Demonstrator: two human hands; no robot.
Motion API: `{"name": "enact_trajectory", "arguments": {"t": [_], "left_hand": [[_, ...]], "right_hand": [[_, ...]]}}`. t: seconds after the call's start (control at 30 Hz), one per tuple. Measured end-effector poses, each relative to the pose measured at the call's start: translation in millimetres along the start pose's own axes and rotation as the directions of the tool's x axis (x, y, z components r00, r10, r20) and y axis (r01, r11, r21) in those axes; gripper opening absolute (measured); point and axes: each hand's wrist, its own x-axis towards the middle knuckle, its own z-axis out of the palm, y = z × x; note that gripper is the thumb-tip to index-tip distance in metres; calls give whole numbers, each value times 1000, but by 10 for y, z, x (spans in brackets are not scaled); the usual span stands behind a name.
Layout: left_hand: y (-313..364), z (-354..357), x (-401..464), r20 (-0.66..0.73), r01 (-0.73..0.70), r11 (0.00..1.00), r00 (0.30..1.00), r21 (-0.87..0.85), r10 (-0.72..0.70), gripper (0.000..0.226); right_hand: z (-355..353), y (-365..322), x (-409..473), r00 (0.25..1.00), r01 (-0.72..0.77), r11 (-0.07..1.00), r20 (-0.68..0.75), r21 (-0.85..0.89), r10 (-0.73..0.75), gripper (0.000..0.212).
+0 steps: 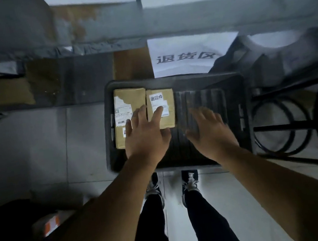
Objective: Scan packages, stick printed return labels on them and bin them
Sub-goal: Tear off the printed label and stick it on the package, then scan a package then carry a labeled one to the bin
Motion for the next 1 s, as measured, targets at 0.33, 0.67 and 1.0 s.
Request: {"name": "enact_trajectory", "arguments": {"t": [0.33,0.67,1.0], "left_hand": [[1040,-1125,-1633,3,-116,987,993,-116,117,59],[2177,-1423,-2950,48,-611,791,791,21,610,56],[3861,-1138,-4422,109,-862,508,504,-4,857,56]], "right_hand": [[-1246,-239,-2288,974,-144,988,-185,-57,131,60],[-1294,132,-4545,738,-497,841,-404,215,540,62],[-1339,1079,-6442,396,-609,641,-522,466,755,68]]}}
